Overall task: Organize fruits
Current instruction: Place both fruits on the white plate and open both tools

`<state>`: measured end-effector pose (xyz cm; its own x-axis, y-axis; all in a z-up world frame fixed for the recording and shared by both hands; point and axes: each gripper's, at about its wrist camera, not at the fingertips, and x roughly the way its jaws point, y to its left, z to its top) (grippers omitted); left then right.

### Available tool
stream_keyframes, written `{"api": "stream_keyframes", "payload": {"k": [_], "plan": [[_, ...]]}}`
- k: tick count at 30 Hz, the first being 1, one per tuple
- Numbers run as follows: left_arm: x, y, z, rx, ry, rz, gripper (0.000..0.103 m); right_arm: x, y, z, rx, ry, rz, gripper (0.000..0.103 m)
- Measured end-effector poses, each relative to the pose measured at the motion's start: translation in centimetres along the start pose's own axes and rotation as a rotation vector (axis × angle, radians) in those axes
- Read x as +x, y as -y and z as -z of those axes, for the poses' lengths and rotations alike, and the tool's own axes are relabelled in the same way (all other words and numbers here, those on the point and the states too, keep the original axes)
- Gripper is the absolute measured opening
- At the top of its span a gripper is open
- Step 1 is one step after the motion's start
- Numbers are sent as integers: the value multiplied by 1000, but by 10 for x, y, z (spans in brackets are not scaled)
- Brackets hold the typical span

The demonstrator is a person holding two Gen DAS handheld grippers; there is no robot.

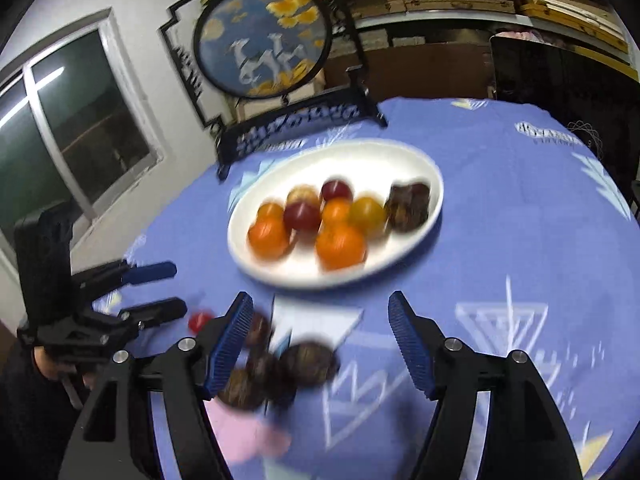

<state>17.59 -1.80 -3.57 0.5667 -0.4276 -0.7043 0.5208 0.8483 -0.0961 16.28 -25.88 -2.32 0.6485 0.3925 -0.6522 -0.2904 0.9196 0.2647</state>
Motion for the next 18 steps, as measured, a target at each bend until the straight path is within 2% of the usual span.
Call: {"api": "stream_keyframes", "payload": {"k": [3,7,10,12,13,15,17,18], "plan": [[-1,1,19,1,-25,-13,69,-5,-13,20,-26,-15,-6,71],[4,-10,24,-47,-48,-40,68,-9,-21,33,-27,-22,-13,71],[17,-10,22,-43,-78,-48,59,-11,-24,37,-34,-27,-6,71],[30,-8,20,-33,-115,-52,56,-12,-24,37,-34,-28,-1,71],[35,-7,18,-29,-137,-47,50,-12,-23,37,-35,-29,2,71],[40,-6,14,-23,-144,-36,45,-10,-24,37,-41,-35,10,71],[40,-7,13,-31,-138,-14,25,-6,-27,39,-57,-53,10,65],[34,-8,13,-42,-112,5,25,-4,-30,39,-67,-60,10,58]]}}
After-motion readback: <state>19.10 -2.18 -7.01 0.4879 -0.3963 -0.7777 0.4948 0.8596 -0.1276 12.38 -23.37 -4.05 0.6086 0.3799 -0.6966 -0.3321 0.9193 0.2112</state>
